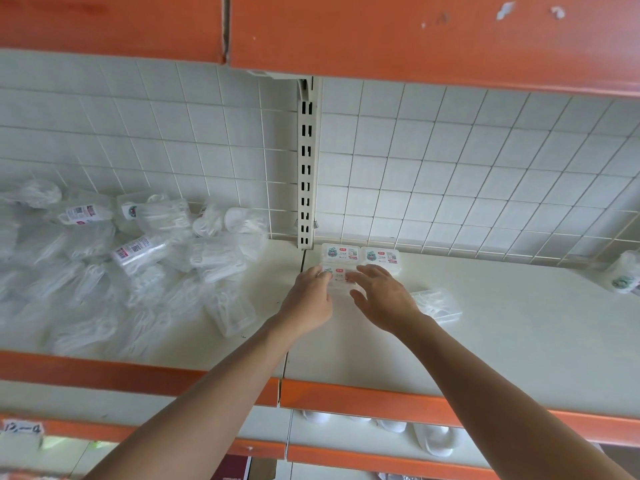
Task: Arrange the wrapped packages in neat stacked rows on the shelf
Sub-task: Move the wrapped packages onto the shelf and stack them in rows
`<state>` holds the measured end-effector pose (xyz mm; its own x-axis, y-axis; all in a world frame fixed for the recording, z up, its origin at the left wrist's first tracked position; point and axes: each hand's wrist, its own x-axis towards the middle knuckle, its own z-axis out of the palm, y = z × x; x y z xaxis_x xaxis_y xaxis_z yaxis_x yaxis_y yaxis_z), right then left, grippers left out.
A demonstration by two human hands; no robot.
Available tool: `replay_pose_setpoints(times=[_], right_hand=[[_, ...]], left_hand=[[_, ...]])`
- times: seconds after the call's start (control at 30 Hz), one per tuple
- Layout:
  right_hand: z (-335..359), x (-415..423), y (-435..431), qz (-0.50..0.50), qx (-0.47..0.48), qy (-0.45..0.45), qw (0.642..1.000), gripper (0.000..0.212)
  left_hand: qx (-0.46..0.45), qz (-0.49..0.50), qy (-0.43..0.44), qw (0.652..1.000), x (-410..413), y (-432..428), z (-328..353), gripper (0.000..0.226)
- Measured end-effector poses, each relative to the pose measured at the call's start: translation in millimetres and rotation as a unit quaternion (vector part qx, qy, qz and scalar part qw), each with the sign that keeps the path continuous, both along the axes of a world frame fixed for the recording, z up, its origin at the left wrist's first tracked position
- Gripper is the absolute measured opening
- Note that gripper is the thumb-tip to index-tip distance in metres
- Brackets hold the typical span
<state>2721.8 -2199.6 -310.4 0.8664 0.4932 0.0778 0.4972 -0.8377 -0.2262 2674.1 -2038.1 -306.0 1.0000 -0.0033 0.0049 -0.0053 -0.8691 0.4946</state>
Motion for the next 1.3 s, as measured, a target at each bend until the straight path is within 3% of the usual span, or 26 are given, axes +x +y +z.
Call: replay_pose_setpoints(times=[0.4, 0.53, 0.63, 0.8, 0.93, 1.07, 1.17, 1.3], right_hand=[[6.5, -0.1, -37.2, -0.002, 0.004, -0.035, 0.999, 0.044], [9.4, 2.1, -79.7, -0.024, -0.014, -0.033, 0.999, 0.045], [10.3, 1.0, -112.0, -0.059, -0.019, 0.011, 0.998, 0.045], [8.6, -1.1, -145.3, -0.045, 0.057, 0.118, 0.99, 0.054], [4.5, 0.0, -149.4, -0.008, 0.041, 0.118, 0.992, 0.063], [5.1, -2.5, -142.3, -0.023, 0.183, 0.131, 0.974, 0.044], [12.1, -8.1, -132.0, -0.038, 0.276, 0.158, 0.947, 0.02], [23.4, -10.6, -119.5, -0.073, 0.353, 0.168, 0.918, 0.032]], left_hand=[[0.069, -0.018, -0.1, 0.992, 3.4, -33.0, 4.8, 0.038], [0.076, -0.043, -0.117, 0.989, 4.0, -60.2, 4.8, 0.045], [0.073, -0.055, -0.129, 0.987, 2.0, -77.4, 5.5, 0.043], [0.03, -0.11, -0.101, 0.988, 0.3, -95.2, 4.4, 0.046], [0.019, -0.14, -0.082, 0.987, -1.9, -100.3, 1.4, 0.053], [-0.018, -0.13, -0.093, 0.987, 0.1, -95.8, -3.1, 0.047], [-0.119, -0.075, -0.096, 0.985, 5.6, -90.3, 0.5, 0.033], [-0.229, -0.005, -0.041, 0.973, 8.5, -87.2, 9.2, 0.017]])
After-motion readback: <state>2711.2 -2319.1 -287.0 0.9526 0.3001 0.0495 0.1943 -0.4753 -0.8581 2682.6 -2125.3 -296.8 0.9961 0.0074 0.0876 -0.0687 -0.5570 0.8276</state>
